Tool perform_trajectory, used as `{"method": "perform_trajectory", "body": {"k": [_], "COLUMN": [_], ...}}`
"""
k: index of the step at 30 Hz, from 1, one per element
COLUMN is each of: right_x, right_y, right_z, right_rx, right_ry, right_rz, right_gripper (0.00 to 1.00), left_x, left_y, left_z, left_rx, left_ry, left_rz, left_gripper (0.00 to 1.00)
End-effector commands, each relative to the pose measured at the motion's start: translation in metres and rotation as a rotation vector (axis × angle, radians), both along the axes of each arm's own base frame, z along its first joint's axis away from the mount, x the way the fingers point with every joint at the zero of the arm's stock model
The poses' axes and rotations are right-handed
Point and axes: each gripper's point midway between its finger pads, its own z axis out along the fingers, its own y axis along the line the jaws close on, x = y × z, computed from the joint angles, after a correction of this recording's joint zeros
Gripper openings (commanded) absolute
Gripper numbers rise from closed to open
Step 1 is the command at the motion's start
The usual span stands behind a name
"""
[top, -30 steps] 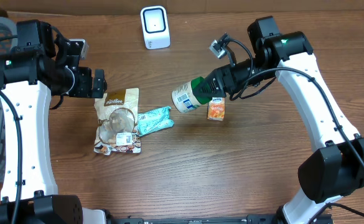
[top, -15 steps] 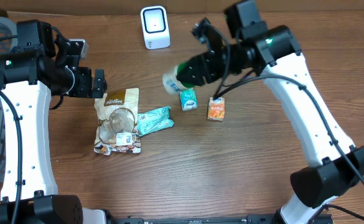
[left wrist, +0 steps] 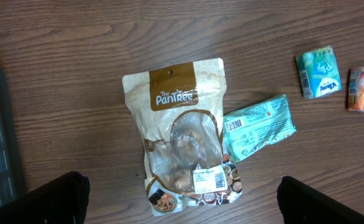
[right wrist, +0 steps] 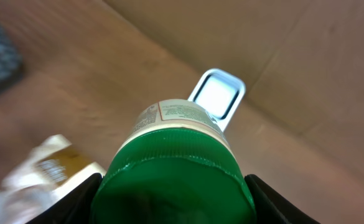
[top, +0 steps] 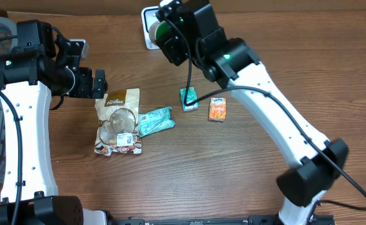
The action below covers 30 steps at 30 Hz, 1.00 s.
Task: Scan the item barcode
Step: 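Hold the jar's label under the white scanner with the right gripper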
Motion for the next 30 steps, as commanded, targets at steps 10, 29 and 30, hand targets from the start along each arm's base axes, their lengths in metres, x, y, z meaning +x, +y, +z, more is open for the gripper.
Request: {"method": "perform_trajectory", "body": {"k": [10, 29, 30], "right_x": [0.087, 0.154, 0.155], "right_y": [0.041, 0.038, 0.037], "right_z": [-0.033, -0.097, -0.096], "right_rx": [-0.308, -0.612, -0.611], "right_ry": [-0.481, -0.820, -0.823], "right_rz": [0.168, 0.088, 0.083], "right_gripper": [0.49, 0.46, 0.46], "left_x": [0.002, 0.002, 0.002], "left_y": [0.000, -0.001, -0.001], "left_z": [0.011, 0.011, 0.011], "left_rx": [0.013, 0.012, 0.012], "left_ry": [-0.038, -0.038, -0.038], "left_rz": [-0.019, -0.019, -0.019], "left_gripper": [1.00, 1.00, 1.00]}}
